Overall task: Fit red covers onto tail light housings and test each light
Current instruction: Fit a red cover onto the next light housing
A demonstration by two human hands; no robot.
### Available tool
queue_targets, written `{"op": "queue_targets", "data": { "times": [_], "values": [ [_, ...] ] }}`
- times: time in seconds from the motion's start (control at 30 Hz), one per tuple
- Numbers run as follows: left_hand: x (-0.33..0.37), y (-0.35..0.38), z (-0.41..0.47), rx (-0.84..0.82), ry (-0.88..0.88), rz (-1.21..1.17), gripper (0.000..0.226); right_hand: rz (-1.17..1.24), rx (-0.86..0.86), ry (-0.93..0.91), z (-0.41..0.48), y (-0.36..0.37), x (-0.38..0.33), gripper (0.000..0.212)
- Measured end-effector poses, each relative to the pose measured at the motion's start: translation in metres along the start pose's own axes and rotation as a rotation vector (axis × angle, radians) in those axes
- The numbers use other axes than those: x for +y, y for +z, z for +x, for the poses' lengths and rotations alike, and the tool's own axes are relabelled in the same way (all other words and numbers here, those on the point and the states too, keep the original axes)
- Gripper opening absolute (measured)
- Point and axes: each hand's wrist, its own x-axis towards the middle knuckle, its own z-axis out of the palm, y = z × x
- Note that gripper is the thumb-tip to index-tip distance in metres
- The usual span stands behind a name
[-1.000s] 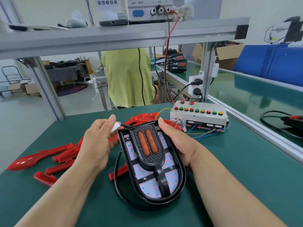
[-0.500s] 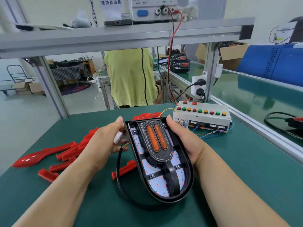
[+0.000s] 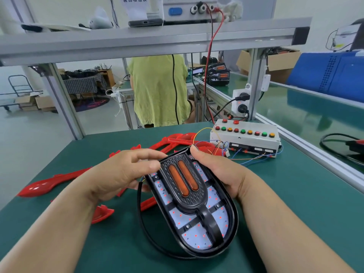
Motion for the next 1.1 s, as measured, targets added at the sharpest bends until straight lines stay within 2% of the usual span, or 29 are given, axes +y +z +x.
{"op": "queue_targets", "data": {
  "times": [0.13, 0.3, 0.43, 0.5, 0.6, 0.67, 0.8, 0.9, 1.0, 1.1],
  "values": [
    [-0.003, 0.019, 0.012, 0.178, 0.028, -0.123, 0.04, 0.031, 0.034, -0.032, 0.002, -0.002, -0.003, 0.073],
    [-0.004, 0.018, 0.022, 0.38, 0.046, -0.416, 0.046, 0.338, 0.013, -0.167, 0.001, -0.01, -0.011, 0.075],
    [-0.004, 0.017, 0.029, 0.544, 0.061, -0.69, 0.034, 0.549, 0.066, -0.313, 0.004, -0.017, -0.016, 0.083],
    [-0.006, 0.019, 0.031, 0.631, 0.082, -0.78, 0.03, 0.513, 0.124, -0.325, 0.009, -0.017, -0.013, 0.084],
    [-0.008, 0.021, 0.034, 0.748, 0.119, -0.836, 0.027, 0.344, 0.228, -0.279, 0.014, -0.01, -0.011, 0.071],
    [-0.01, 0.025, 0.035, 0.796, 0.148, -0.832, 0.026, 0.294, 0.252, -0.276, 0.015, -0.004, -0.009, 0.074],
    [-0.014, 0.042, 0.036, 0.802, 0.261, -0.73, 0.022, 0.3, 0.269, -0.357, 0.016, 0.005, -0.008, 0.081],
    [-0.016, 0.05, 0.035, 0.702, 0.316, -0.624, 0.023, 0.441, 0.234, -0.458, 0.013, 0.0, -0.011, 0.067],
    [-0.019, 0.049, 0.032, 0.595, 0.249, -0.424, 0.021, 0.527, 0.228, -0.468, 0.009, -0.01, -0.014, 0.057],
    [-0.017, 0.037, 0.028, 0.479, 0.191, -0.355, 0.042, 0.554, 0.261, -0.502, 0.006, -0.017, -0.018, 0.057]
  ]
}}
